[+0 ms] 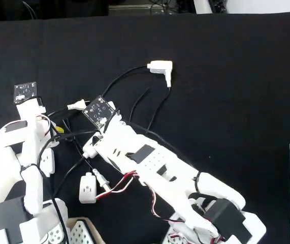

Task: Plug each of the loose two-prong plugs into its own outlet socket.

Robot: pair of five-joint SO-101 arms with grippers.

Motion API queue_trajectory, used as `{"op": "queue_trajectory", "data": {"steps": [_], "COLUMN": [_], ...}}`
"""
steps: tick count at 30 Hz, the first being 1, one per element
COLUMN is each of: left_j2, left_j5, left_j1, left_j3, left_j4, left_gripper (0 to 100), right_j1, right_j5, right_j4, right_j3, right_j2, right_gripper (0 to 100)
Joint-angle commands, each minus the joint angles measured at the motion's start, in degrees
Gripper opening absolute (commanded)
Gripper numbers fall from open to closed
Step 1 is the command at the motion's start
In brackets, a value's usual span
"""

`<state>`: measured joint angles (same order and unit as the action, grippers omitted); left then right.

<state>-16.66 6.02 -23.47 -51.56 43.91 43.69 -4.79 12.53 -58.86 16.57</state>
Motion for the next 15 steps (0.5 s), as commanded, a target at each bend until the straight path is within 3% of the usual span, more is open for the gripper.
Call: {"op": "queue_trajectory", "data": {"steps": [1,15], "left_j2": [-1.9,-1.9], "left_j5": [-0.6,-0.5], "left_j1": [-1.8,-1.8], "left_j3": [0.1,0.1], "left_j4": [-1.0,-1.0], "left_gripper": [26,26], "right_j1": [0.2,-1.0], "right_j5": [-0.4,-0.4], "right_j4": [-1.1,-3.9], "right_j3": [3.4,3.7], "right_j2": [0.0,-5.0], "right_gripper": [1.1,1.1]}}
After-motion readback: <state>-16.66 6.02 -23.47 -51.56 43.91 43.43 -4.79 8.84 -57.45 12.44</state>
